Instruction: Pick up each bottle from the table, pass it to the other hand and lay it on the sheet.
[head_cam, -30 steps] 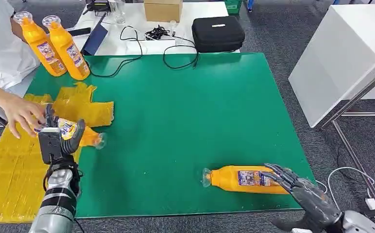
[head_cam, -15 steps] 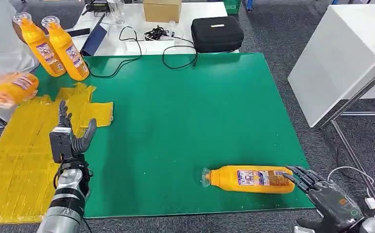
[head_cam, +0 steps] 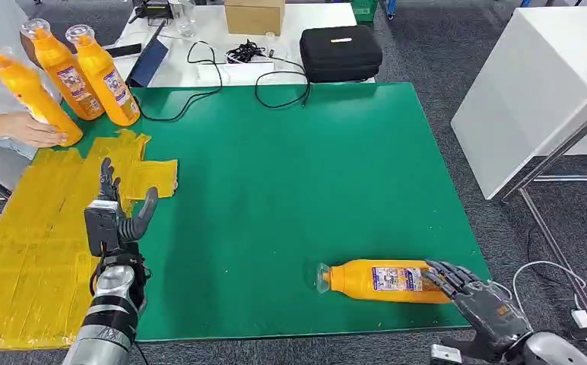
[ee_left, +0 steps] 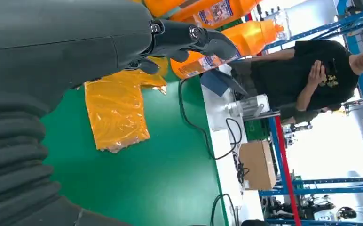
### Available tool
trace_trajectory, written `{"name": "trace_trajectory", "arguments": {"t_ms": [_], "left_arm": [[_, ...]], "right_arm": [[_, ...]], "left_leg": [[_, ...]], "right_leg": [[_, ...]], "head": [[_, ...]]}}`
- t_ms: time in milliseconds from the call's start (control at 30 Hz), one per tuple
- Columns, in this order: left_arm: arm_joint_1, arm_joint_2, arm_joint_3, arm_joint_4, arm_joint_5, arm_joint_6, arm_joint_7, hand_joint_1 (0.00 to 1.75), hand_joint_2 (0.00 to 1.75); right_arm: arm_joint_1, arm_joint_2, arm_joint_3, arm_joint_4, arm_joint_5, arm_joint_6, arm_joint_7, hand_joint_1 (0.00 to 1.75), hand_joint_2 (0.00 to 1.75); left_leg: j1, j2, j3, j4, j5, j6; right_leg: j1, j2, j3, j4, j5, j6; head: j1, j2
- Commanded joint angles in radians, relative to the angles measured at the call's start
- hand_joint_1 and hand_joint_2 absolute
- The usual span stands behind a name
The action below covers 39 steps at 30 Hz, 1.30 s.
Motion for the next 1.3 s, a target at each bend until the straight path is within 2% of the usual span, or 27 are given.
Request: {"name": "trace_trajectory", "arguments": {"t_ms": [33, 167, 333, 367, 433, 467, 733, 767, 800, 833, 1133, 1300], "left_arm": [[-0.031, -0.01, -0.021, 0.064, 0.007, -0.021, 0.003, 0.0, 1.75], [-0.023, -0.019, -0.034, 0.05, 0.002, -0.021, 0.008, 0.0, 1.75], [0.002, -0.021, -0.029, 0.034, 0.005, -0.03, 0.02, 0.0, 1.75], [0.007, -0.021, -0.025, 0.031, 0.007, -0.034, 0.022, 0.0, 1.75], [0.013, -0.022, -0.014, 0.031, 0.008, -0.042, 0.028, 0.0, 1.75], [0.016, -0.022, -0.01, 0.031, 0.008, -0.046, 0.027, 0.0, 1.75], [0.01, -0.028, -0.007, 0.053, 0.007, -0.056, 0.027, 0.0, 1.75], [0.005, -0.028, -0.008, 0.062, 0.005, -0.058, 0.026, 0.0, 1.75], [0.001, -0.029, -0.009, 0.069, 0.004, -0.059, 0.024, 0.0, 1.75], [-0.003, -0.03, -0.009, 0.076, 0.004, -0.058, 0.023, 0.0, 1.75], [-0.011, -0.032, -0.006, 0.091, 0.008, -0.059, 0.02, 0.0, 1.75], [-0.027, -0.038, -0.015, 0.108, 0.01, -0.064, 0.011, 0.0, 1.75]], "right_arm": [[-0.181, 0.159, 0.143, 0.256, 0.025, 0.008, -0.009, 0.0, 1.75], [-0.265, 0.261, 0.189, 0.413, 0.119, -0.041, 0.02, 0.0, 1.75], [-0.324, 0.32, 0.192, 0.507, 0.233, -0.081, 0.121, 0.0, 1.75], [-0.329, 0.325, 0.188, 0.519, 0.243, -0.079, 0.127, 0.0, 1.75], [-0.335, 0.335, 0.173, 0.537, 0.291, -0.08, 0.161, 0.0, 1.75], [-0.339, 0.34, 0.166, 0.544, 0.299, -0.079, 0.165, 0.0, 1.75], [-0.366, 0.358, 0.145, 0.601, 0.301, -0.048, 0.156, 0.0, 1.75], [-0.377, 0.361, 0.148, 0.622, 0.3, -0.038, 0.144, 0.65, 1.75], [-0.388, 0.363, 0.148, 0.642, 0.289, -0.028, 0.127, 1.48, 1.75], [-0.394, 0.36, 0.151, 0.651, 0.283, -0.021, 0.115, 1.75, 1.75], [-0.418, 0.352, 0.154, 0.671, 0.273, -0.003, 0.095, 1.75, 1.75], [-0.462, 0.348, 0.155, 0.702, 0.208, 0.026, 0.049, 1.75, 1.75]], "left_leg": [[0.002, 0.001, 0.004, -0.002, -0.001, -0.002], [0.004, 0.002, 0.008, -0.003, -0.001, -0.003], [0.003, 0.002, 0.007, -0.002, -0.001, -0.002], [0.003, 0.003, 0.005, -0.002, -0.001, -0.001], [0.003, 0.004, 0.011, -0.003, -0.003, -0.003], [0.003, 0.003, 0.007, -0.002, -0.001, -0.002], [0.002, 0.001, 0.007, -0.001, -0.001, -0.001], [0.002, 0.002, 0.006, -0.001, -0.001, -0.001], [0.002, 0.001, 0.008, -0.001, -0.001, -0.002], [0.003, 0.002, 0.009, -0.001, -0.001, -0.002], [0.002, 0.0, 0.011, -0.001, 0.001, 0.0], [0.002, -0.001, 0.011, -0.001, 0.001, 0.0]], "right_leg": [[0.003, 0.0, 0.006, -0.004, 0.0, -0.001], [0.004, 0.0, 0.01, -0.006, 0.001, -0.002], [0.003, 0.001, 0.008, -0.005, 0.0, -0.002], [0.003, 0.002, 0.005, -0.003, 0.0, -0.001], [0.004, 0.002, 0.012, -0.005, -0.001, -0.002], [0.003, 0.001, 0.008, -0.004, 0.0, -0.001], [0.003, 0.0, 0.007, -0.002, 0.0, -0.001], [0.002, 0.0, 0.007, -0.002, 0.0, -0.001], [0.003, 0.0, 0.009, -0.003, 0.0, -0.001], [0.003, 0.0, 0.009, -0.003, 0.0, -0.002], [0.003, -0.002, 0.011, -0.002, 0.001, -0.001], [0.002, -0.002, 0.011, -0.002, 0.001, -0.001]], "head": [[0.0, 0.0], [0.0, 0.0], [0.0, 0.0], [0.0, 0.0], [0.0, 0.0], [0.0, 0.0], [0.0, 0.0], [0.0, 0.0], [0.0, 0.0], [0.0, 0.0], [0.0, 0.0], [0.0, 0.0]]}}
